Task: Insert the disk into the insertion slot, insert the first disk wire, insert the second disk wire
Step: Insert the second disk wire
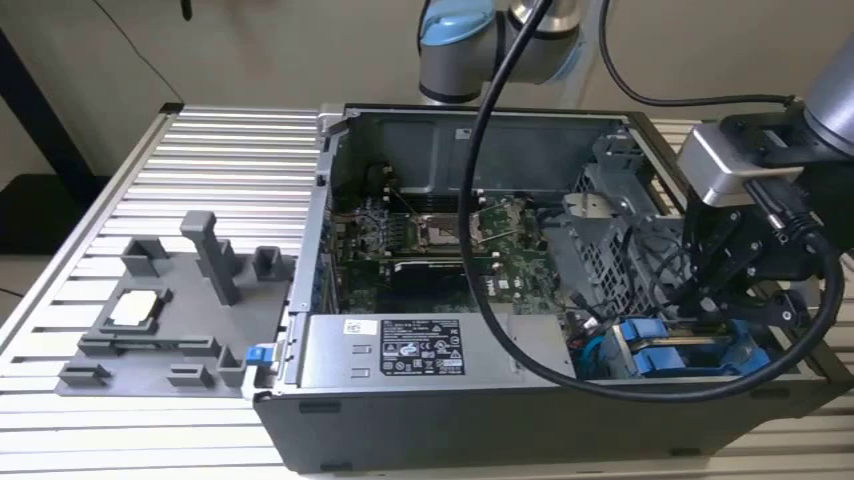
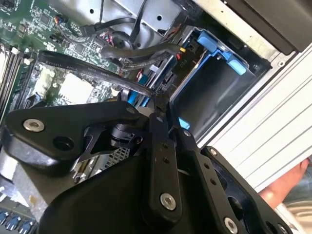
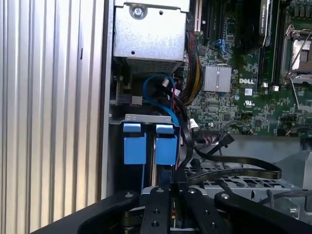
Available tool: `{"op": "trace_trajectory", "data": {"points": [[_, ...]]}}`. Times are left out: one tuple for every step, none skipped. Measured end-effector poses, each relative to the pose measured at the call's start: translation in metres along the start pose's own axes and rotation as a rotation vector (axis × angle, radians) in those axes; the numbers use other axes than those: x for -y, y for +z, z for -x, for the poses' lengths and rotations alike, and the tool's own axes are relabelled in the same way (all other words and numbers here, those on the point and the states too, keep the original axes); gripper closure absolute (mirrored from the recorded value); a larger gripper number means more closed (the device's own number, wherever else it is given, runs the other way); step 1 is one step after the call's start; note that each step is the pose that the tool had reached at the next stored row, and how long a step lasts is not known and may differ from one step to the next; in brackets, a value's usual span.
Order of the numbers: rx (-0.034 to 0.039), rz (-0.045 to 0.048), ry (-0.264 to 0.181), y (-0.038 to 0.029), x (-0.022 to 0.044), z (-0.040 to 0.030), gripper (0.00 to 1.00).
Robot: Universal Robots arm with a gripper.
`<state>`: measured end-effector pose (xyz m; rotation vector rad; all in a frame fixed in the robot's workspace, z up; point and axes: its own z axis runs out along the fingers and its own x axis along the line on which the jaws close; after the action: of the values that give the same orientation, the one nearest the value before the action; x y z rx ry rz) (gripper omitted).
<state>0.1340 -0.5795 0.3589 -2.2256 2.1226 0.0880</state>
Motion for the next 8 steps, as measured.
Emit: {"op": "trace_trajectory", "data": {"points": [[0.0004,-0.0031,0.0,0.0012,0.0,-0.0002,0.84],[0.0004,-0.0038,0.002,0.0027,0.0,-0.0003,0.84],[0.0002,-0.0044,0.007,0.0041,0.0001,-0.0004,0.84],[0.0003,-0.0051,0.016,0.0058,0.0002,-0.0006,0.84],[0.0001,-0.006,0.026,0.0072,0.0003,-0.0007,0.84],[0.0001,-0.0069,0.035,0.0085,0.0006,-0.0008,0.84],[0.0008,-0.0073,0.04,0.0093,0.0017,-0.0009,0.84],[0.0017,-0.0075,0.043,0.01,0.0031,-0.0011,0.84]]}}
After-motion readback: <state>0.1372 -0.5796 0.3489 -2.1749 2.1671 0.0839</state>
